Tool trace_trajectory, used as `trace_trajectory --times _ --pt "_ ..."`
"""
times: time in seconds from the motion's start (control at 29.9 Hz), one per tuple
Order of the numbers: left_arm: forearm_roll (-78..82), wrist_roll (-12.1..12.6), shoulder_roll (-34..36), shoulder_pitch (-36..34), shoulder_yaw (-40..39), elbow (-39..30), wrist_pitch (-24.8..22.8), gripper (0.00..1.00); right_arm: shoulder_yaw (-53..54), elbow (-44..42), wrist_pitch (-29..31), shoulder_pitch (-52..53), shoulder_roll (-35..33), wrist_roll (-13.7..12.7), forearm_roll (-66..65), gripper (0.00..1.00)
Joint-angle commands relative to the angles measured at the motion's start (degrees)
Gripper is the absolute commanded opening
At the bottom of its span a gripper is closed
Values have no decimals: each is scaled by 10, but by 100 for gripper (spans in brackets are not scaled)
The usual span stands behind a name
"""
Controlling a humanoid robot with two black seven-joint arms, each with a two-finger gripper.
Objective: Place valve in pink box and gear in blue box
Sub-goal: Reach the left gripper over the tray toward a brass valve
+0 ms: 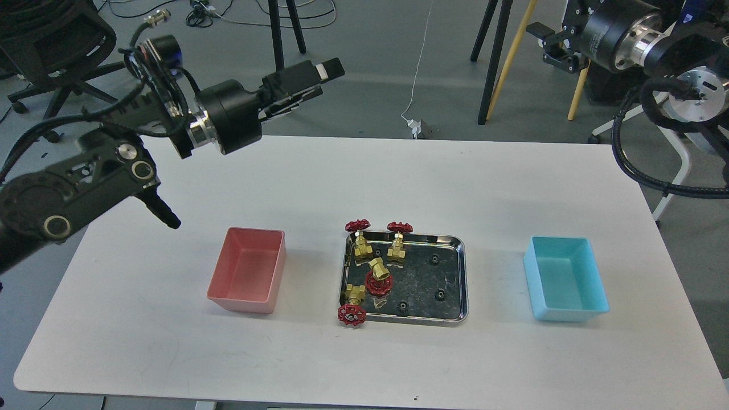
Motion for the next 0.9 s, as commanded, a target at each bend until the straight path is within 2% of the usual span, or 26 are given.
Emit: trace_trajectory --times 0.0,0.17,0.4,0.7,0.87 --pt "141 -19 -47 55 2 -2 105 90 0 0 2 4 -12 0 0 99" --pt "323 -19 -93 108 22 9 192 89 -3 -1 4 15 -24 -1 -1 99" --pt "497 -19 -177 153 36 118 271 89 -4 -4 7 20 -24 -2 -4 99" --pt "534 -20 -251 165 36 241 282 89 -4 -19 12 18 -24 -3 -29 99" --pt "534 -20 -276 176 36 263 284 89 -4 -20 12 16 -24 -2 -30 99"
